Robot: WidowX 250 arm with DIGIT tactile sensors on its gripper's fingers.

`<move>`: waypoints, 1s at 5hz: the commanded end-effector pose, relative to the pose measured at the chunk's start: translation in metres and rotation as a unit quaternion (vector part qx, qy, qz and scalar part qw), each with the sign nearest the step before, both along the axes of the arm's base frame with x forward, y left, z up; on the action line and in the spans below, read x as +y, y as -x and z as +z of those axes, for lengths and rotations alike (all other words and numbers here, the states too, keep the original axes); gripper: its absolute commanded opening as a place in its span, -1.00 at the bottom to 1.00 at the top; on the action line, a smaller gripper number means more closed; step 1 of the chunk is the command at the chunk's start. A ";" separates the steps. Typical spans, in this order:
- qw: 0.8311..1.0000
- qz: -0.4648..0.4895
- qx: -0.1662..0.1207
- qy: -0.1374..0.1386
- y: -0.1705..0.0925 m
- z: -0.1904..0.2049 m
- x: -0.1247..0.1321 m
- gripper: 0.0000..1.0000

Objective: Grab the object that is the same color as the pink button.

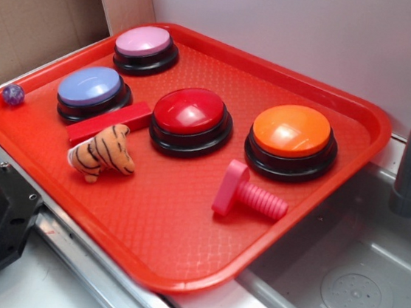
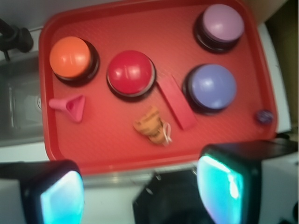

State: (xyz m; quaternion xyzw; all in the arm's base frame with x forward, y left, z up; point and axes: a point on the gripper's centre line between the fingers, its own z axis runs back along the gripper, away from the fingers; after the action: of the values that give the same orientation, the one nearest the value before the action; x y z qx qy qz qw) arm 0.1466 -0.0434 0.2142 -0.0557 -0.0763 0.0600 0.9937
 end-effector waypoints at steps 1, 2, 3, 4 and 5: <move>0.999 -0.002 -0.005 0.034 -0.043 -0.039 -0.035 1.00; 0.999 0.028 -0.020 0.039 -0.061 -0.065 -0.052 1.00; 0.999 0.019 0.000 0.045 -0.073 -0.088 -0.068 1.00; 0.998 0.007 0.000 0.069 -0.073 -0.108 -0.081 1.00; 0.996 0.012 -0.013 0.090 -0.075 -0.129 -0.090 1.00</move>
State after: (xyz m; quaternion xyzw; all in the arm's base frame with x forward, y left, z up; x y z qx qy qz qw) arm 0.2175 -0.1292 0.0771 -0.1364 -0.0688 0.0846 0.9846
